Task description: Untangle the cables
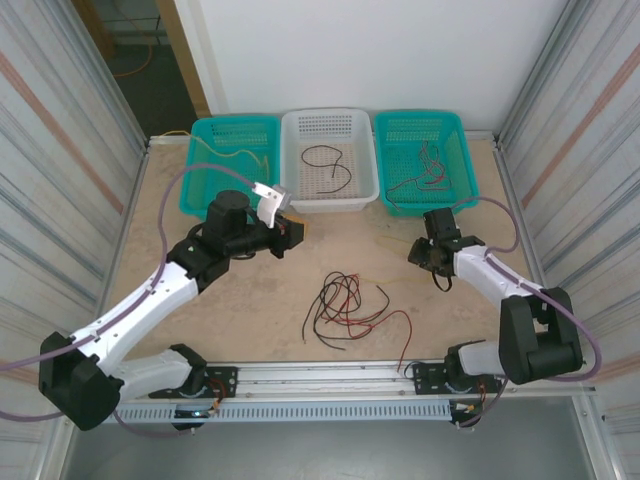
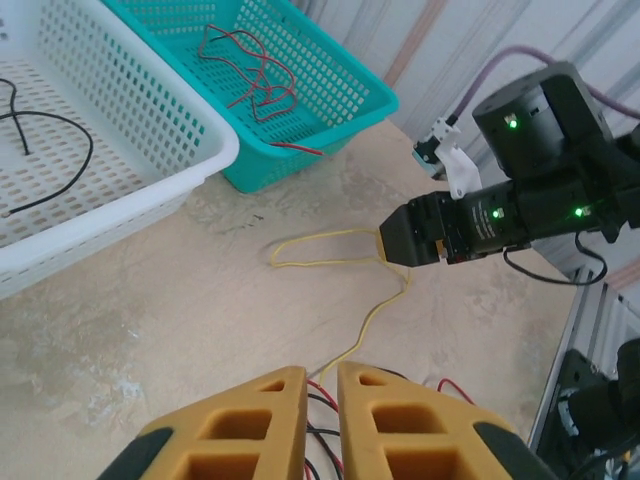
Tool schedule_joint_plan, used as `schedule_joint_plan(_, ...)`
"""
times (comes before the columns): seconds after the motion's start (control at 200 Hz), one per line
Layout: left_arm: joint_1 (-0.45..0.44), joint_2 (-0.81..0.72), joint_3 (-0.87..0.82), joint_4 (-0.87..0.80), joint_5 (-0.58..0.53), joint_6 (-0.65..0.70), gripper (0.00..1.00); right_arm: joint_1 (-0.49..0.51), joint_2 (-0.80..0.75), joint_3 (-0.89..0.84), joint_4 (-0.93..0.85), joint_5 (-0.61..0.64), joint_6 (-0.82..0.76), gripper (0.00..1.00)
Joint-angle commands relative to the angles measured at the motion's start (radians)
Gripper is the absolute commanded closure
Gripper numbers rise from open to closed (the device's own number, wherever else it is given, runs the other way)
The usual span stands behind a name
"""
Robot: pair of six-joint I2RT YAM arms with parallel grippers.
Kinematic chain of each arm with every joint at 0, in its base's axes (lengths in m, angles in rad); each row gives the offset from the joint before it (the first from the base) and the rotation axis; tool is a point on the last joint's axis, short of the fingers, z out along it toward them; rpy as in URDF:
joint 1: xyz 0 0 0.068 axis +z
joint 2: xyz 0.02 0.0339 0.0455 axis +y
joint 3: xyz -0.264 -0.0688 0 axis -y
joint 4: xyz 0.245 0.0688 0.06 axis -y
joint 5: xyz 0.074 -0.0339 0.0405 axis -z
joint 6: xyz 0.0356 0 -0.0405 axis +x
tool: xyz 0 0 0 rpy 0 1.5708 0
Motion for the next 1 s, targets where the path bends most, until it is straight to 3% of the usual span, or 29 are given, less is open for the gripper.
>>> schedule_joint_plan(0.0,0.003,-0.052,-0.018,0.01,-0.046,-0.038,0.88,-0.015,0.028,-0.009,0.07,-0.038,-0.016,0.59)
schedule_joint_plan(0.105,0.003,-0.074,-0.032,0.025,-0.054,-0.053,0.9,-0.016,0.038,-0.005,0.079,-0.047,-0.025,0.7)
schedule_joint_plan(0.301,0.003,-0.075,-0.037,0.031,-0.049,-0.065,0.92,-0.016,0.042,-0.006,0.083,-0.063,-0.033,0.78)
schedule_joint_plan(0.386,0.003,-0.073,-0.037,0.033,-0.048,-0.061,0.92,-0.015,0.042,-0.001,0.076,-0.078,-0.037,0.87)
schedule_joint_plan(0.446,0.003,-0.074,-0.038,0.031,-0.066,-0.06,0.92,-0.007,0.026,0.002,0.068,-0.085,-0.041,1.0)
schedule_joint_plan(0.486,0.003,-0.073,-0.036,0.025,-0.081,-0.059,0.91,0.005,-0.003,-0.003,0.064,-0.083,-0.046,1.0)
schedule_joint_plan(0.521,0.004,-0.072,-0.032,0.019,-0.094,-0.06,0.88,0.021,-0.044,-0.013,0.066,-0.077,-0.056,1.0)
schedule_joint_plan(0.626,0.016,-0.071,-0.036,0.031,-0.09,-0.081,0.63,0.072,-0.199,-0.031,0.06,-0.113,-0.097,1.0)
schedule_joint_plan(0.716,0.027,-0.07,-0.043,0.058,-0.081,-0.1,0.52,0.131,-0.324,-0.018,0.034,-0.145,-0.144,1.0)
schedule_joint_plan(0.822,0.05,-0.052,-0.044,0.096,-0.043,-0.123,0.45,0.19,-0.429,0.017,0.012,-0.175,-0.155,1.0)
schedule_joint_plan(0.992,0.063,-0.009,-0.007,0.1,0.018,-0.115,0.42,0.322,-0.45,0.146,-0.024,-0.183,-0.2,1.0)
